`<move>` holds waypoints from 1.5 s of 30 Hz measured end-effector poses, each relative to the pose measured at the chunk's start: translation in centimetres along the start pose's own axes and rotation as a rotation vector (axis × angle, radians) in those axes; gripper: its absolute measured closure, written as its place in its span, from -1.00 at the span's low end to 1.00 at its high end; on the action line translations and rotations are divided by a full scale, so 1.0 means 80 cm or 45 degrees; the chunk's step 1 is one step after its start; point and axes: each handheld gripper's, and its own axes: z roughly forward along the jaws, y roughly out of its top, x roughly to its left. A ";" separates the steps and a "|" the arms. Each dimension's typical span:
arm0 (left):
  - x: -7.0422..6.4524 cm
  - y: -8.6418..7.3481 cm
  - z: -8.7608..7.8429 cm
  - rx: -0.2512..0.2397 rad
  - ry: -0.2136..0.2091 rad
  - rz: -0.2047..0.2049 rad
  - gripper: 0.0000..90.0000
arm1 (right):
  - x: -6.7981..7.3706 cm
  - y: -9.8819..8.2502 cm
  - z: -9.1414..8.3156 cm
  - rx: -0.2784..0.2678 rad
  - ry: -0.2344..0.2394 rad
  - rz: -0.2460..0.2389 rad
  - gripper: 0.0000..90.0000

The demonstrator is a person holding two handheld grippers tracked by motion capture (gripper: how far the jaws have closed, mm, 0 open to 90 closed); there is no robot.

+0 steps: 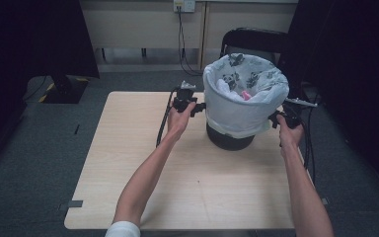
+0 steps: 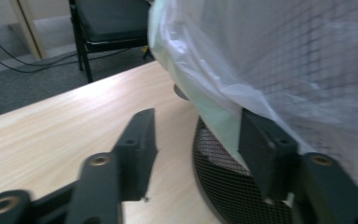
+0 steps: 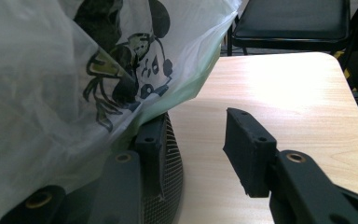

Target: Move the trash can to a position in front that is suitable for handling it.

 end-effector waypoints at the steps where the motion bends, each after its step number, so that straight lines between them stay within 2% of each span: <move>1: 0.000 -0.001 -0.002 0.001 -0.011 -0.003 0.05 | 0.000 0.000 0.000 0.000 0.000 0.000 0.34; 2: -0.001 -0.002 -0.005 0.002 -0.006 0.000 0.09 | 0.004 0.000 -0.001 0.003 -0.010 -0.021 0.39; 4: -0.002 -0.005 -0.014 0.007 0.011 0.041 0.09 | 0.010 -0.001 -0.003 0.014 0.000 -0.053 0.38; 5: -0.002 -0.006 -0.016 0.005 0.009 0.044 0.10 | 0.013 -0.002 -0.005 0.015 0.011 -0.067 0.39; 8: -0.001 -0.013 -0.030 0.008 0.018 0.051 0.09 | 0.021 -0.007 -0.008 0.012 0.037 -0.075 0.38; 13: -0.003 -0.023 -0.054 0.016 0.050 0.099 0.11 | 0.041 -0.015 -0.015 0.027 0.061 -0.109 0.39; 15: 0.000 -0.030 -0.061 0.003 0.024 0.087 0.14 | 0.048 -0.019 -0.018 0.024 0.072 -0.121 0.39; 17: 0.004 -0.037 -0.066 -0.004 -0.031 0.031 0.15 | 0.052 -0.025 -0.023 0.012 0.089 -0.105 0.44; 18: 0.005 -0.038 -0.069 -0.005 -0.043 0.036 0.14 | 0.054 -0.028 -0.025 0.014 0.106 -0.086 0.44; 21: 0.003 -0.039 -0.076 0.014 -0.038 0.093 0.12 | 0.061 -0.032 -0.034 0.024 0.106 -0.114 0.43; 24: -0.002 -0.046 -0.085 -0.001 -0.053 0.092 0.15 | 0.065 -0.039 -0.041 0.017 0.112 -0.100 0.45; 30: -0.012 -0.059 -0.106 0.001 -0.052 0.136 0.18 | 0.076 -0.045 -0.049 0.023 0.127 -0.138 0.51; 32: -0.013 -0.064 -0.112 0.007 -0.075 0.115 0.18 | 0.077 -0.047 -0.051 0.020 0.138 -0.140 0.51; 34: -0.018 -0.068 -0.119 0.004 -0.064 0.151 0.18 | 0.079 -0.049 -0.053 0.021 0.146 -0.139 0.51; 40: -0.022 -0.081 -0.140 0.005 -0.073 0.145 0.14 | 0.092 -0.050 -0.058 0.040 0.151 -0.209 0.54; 42: -0.023 -0.086 -0.150 0.010 -0.067 0.153 0.13 | 0.098 -0.052 -0.060 0.049 0.163 -0.234 0.54; 45: -0.023 -0.094 -0.165 0.017 -0.057 0.137 0.09 | 0.107 -0.055 -0.065 0.061 0.190 -0.284 0.53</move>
